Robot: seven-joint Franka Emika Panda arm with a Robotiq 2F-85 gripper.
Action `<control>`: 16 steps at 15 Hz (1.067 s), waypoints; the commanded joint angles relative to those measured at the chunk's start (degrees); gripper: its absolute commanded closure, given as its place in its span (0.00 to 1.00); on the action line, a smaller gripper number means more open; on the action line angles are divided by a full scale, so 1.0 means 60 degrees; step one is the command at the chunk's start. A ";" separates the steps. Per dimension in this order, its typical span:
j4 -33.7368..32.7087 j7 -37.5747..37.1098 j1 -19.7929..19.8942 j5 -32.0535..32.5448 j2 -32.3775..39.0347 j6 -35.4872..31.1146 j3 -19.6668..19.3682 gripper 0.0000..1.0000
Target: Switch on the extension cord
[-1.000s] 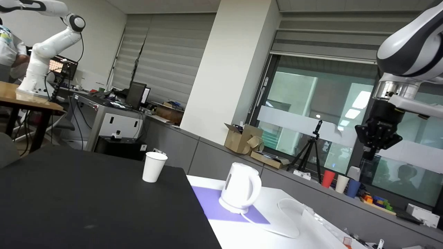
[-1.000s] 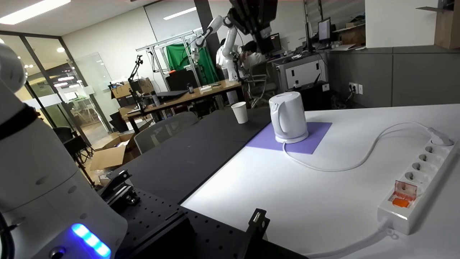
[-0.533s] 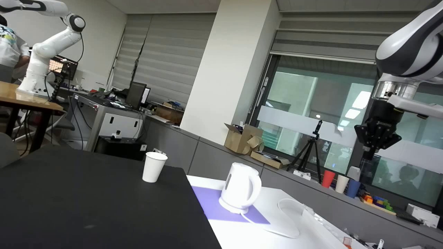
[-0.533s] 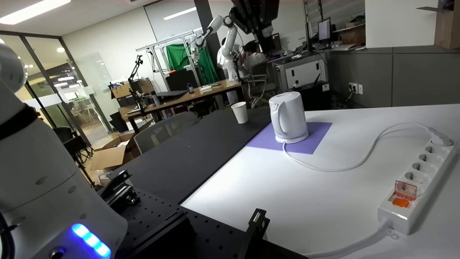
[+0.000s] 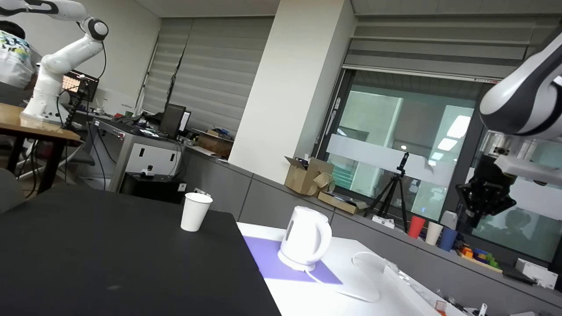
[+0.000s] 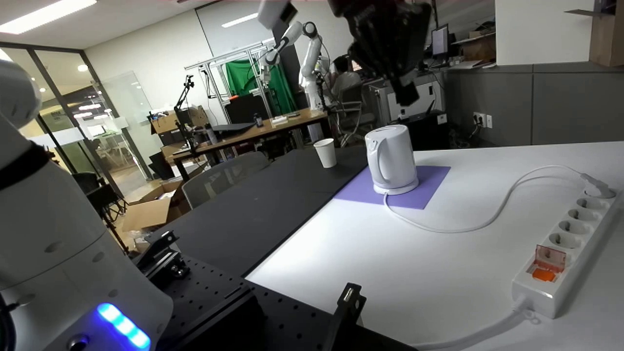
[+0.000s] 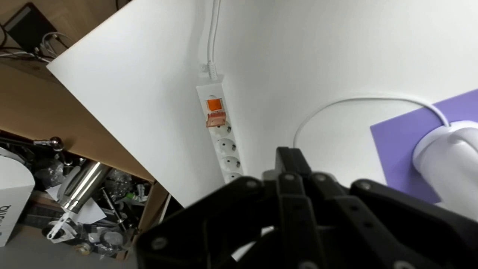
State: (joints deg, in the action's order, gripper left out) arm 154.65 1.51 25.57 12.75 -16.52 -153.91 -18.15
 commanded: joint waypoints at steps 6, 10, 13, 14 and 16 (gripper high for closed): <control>-0.0645 0.0180 -0.0038 -0.1209 0.4391 -0.4355 -0.0807 1.00; -0.0789 0.0305 -0.0172 -0.1253 0.4913 -0.3603 -0.0986 0.99; -0.1272 0.0294 -0.0198 -0.1349 0.5584 -0.3455 -0.0953 0.99; -0.1305 0.0291 -0.0207 -0.1356 0.5595 -0.3433 -0.0952 0.99; -0.1314 0.0289 -0.0220 -0.1353 0.5579 -0.3425 -0.0958 0.99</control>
State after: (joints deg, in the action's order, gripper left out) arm 146.74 2.48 25.26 5.72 16.92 -174.53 -23.14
